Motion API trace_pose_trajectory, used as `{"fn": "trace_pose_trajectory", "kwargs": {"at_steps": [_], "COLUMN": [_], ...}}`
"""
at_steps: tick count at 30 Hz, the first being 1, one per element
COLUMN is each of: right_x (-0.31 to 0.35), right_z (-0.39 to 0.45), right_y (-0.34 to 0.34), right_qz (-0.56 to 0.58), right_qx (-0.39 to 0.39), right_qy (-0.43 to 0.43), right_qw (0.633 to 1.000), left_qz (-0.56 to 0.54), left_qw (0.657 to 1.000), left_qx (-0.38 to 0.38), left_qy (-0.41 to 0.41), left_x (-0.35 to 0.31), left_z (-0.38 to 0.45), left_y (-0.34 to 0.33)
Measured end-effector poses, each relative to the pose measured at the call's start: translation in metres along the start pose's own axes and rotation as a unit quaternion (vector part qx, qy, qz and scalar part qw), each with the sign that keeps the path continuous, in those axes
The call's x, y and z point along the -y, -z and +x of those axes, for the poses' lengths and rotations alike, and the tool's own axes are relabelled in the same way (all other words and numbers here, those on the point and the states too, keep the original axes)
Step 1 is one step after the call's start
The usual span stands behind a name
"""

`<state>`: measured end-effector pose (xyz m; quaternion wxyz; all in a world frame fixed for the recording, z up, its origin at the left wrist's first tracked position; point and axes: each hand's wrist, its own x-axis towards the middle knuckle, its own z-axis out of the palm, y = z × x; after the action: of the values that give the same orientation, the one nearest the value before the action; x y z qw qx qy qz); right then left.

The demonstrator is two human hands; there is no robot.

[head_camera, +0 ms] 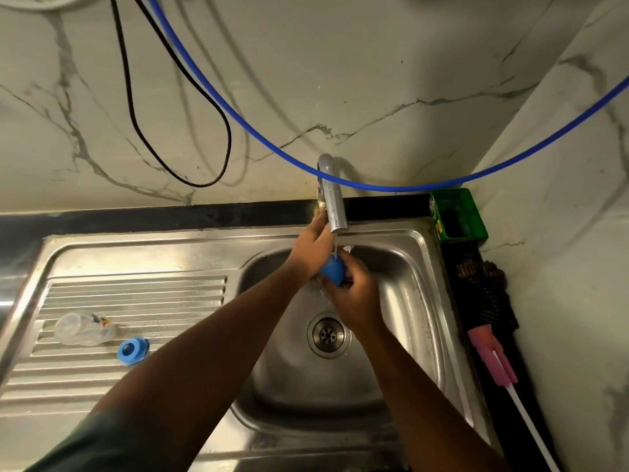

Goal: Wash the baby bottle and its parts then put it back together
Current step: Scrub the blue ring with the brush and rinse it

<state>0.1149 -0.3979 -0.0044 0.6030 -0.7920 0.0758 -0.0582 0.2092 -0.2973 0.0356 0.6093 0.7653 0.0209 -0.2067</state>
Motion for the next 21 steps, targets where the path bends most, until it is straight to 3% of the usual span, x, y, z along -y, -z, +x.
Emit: {"fn": "trace_pose_trajectory", "kwargs": {"at_steps": [3, 5, 7, 9, 11, 13, 17, 21], "right_x": [-0.006, -0.016, -0.028, -0.038, -0.044, -0.048, -0.051, -0.039], "right_z": [-0.013, -0.022, -0.023, -0.024, -0.030, -0.035, -0.053, -0.086], "right_y": [-0.004, -0.007, -0.004, 0.004, 0.009, 0.009, 0.005, 0.008], "right_qz": [-0.111, -0.192, -0.264, -0.363, -0.386, -0.377, -0.319, -0.145], "right_qx": [-0.042, -0.003, 0.082, 0.189, 0.212, 0.155, 0.124, 0.097], "right_qy": [0.054, 0.055, -0.067, -0.214, -0.258, -0.236, -0.201, -0.124], "right_qw": [0.991, 0.980, 0.959, 0.887, 0.860, 0.882, 0.918, 0.977], "left_qz": [0.008, -0.018, -0.050, -0.048, 0.006, 0.032, -0.141, -0.254], "left_qw": [0.999, 0.999, 0.997, 0.996, 0.995, 0.986, 0.933, 0.933], "left_qx": [0.033, 0.036, 0.008, -0.008, -0.016, -0.020, 0.088, 0.028], "left_qy": [0.013, 0.033, 0.063, 0.073, 0.096, 0.160, 0.319, 0.254], "left_x": [0.006, 0.012, 0.021, 0.031, 0.050, 0.073, 0.103, 0.109], "left_z": [-0.002, -0.008, -0.018, -0.036, -0.053, -0.068, -0.101, -0.117], "left_y": [0.006, 0.009, 0.008, 0.004, 0.001, -0.002, -0.014, -0.031]}}
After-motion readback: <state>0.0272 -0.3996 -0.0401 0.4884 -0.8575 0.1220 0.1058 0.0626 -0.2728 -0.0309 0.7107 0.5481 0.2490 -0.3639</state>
